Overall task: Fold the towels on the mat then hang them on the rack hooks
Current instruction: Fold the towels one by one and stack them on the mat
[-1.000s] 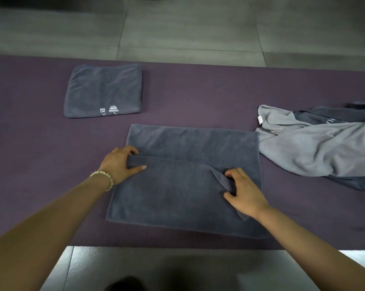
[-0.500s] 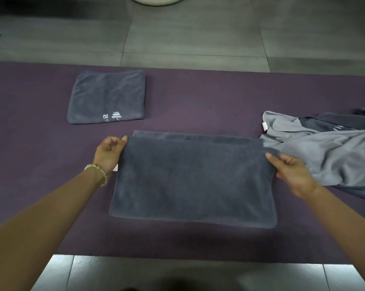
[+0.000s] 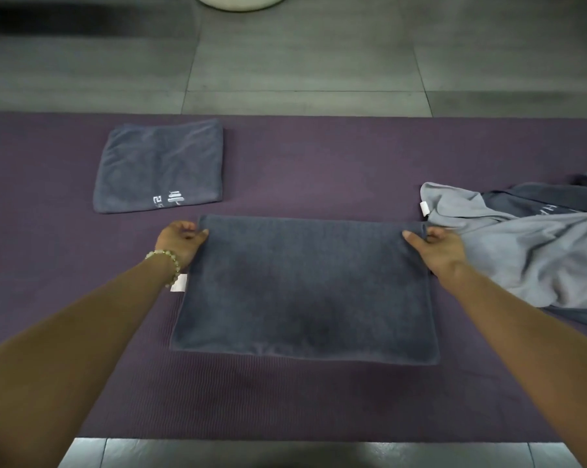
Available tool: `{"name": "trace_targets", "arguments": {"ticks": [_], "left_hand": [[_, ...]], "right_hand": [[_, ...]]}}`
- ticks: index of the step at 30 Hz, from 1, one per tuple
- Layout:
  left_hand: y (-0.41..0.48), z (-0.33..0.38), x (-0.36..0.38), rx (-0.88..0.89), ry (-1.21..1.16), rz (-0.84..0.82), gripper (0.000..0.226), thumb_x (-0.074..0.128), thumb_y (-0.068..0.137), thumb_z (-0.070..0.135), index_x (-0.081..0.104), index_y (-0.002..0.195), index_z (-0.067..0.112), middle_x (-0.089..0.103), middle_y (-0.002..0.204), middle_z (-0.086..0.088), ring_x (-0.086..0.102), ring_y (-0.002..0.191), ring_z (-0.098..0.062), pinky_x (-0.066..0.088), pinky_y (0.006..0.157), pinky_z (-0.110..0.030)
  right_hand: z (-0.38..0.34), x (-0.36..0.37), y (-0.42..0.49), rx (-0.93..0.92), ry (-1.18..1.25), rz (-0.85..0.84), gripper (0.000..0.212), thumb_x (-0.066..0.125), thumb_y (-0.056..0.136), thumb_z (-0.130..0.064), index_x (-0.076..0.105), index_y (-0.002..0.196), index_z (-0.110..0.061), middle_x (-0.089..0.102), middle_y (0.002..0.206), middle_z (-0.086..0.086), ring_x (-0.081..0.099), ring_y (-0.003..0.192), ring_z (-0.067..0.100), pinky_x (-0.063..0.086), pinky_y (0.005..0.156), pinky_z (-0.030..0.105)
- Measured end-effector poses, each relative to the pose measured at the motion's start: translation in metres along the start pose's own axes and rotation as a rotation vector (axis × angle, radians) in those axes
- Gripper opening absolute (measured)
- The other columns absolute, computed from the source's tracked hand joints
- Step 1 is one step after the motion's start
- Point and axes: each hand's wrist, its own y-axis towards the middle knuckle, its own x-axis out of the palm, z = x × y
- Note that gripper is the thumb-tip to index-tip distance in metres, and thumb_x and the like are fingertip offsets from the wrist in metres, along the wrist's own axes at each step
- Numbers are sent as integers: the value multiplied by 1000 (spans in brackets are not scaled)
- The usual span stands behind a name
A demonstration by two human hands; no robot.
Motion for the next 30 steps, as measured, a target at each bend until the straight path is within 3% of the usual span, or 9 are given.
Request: {"name": "trace_targets", "arguments": {"ticks": [4, 9, 12, 16, 21, 24, 26, 28, 30], "left_hand": [[-22, -17, -2, 29, 91, -8, 50, 70, 84, 32, 56, 119, -1, 63, 113, -11, 60, 105, -29, 46, 91, -34], [-71, -44, -13, 145, 142, -16, 28, 62, 89, 35, 60, 85, 8, 65, 74, -7, 60, 71, -23, 48, 67, -36], [-96, -61, -11, 153, 146, 37, 29, 52, 95, 33, 54, 78, 9, 58, 66, -4, 52, 62, -20, 39, 57, -29], [-107, -78, -9, 159, 87, 113, 28, 48, 97, 29, 52, 82, 5, 57, 72, -14, 47, 64, -20, 38, 59, -25], [-102, -83, -11, 143, 158, 115, 24, 52, 95, 30, 49, 80, 11, 60, 71, -12, 55, 67, -27, 41, 61, -34], [-108, -83, -6, 116, 212, 176, 27, 59, 90, 37, 47, 89, 13, 60, 85, -6, 56, 75, -25, 41, 64, -35], [-113, -81, -6, 127, 299, 167, 33, 62, 87, 42, 48, 95, 14, 57, 91, -2, 53, 76, -20, 39, 65, -33], [-113, -78, -8, 139, 458, 115, 39, 62, 84, 49, 48, 98, 16, 55, 90, 3, 51, 78, -19, 39, 65, -33], [-107, -72, -12, 86, 478, 30, 43, 63, 83, 51, 50, 100, 14, 56, 88, 1, 54, 81, -23, 40, 68, -32]], "right_hand": [[4, -5, -33, -31, -64, -19, 27, 72, 84, -27, 69, 88, 0, 67, 83, 8, 61, 73, 15, 42, 60, 14], [41, -7, -97, 18, -139, -14, 32, 71, 81, -39, 58, 70, -12, 62, 68, 0, 58, 69, 20, 40, 57, 30], [57, -6, -125, -38, -158, 69, 37, 69, 84, -38, 53, 69, -8, 57, 62, 1, 54, 60, 19, 36, 51, 31], [63, -10, -133, -107, -142, 103, 33, 59, 92, -30, 48, 67, -12, 53, 58, 3, 53, 56, 21, 35, 49, 32], [66, -9, -134, -107, -177, 110, 32, 54, 95, -33, 43, 71, -13, 49, 57, 1, 53, 60, 32, 32, 50, 34], [61, 0, -141, -73, -228, 139, 32, 46, 94, -46, 44, 97, -13, 56, 74, 2, 59, 74, 36, 42, 59, 37], [61, 6, -145, -193, -291, 199, 49, 42, 94, -52, 45, 117, -9, 57, 107, 12, 56, 99, 37, 46, 78, 43], [62, 14, -146, -433, -471, 182, 55, 37, 94, -48, 44, 135, -12, 44, 139, 15, 40, 128, 34, 32, 104, 46], [67, 22, -144, -611, -662, 25, 56, 27, 97, -49, 38, 144, -19, 31, 153, 8, 20, 142, 28, 10, 116, 39]]}}
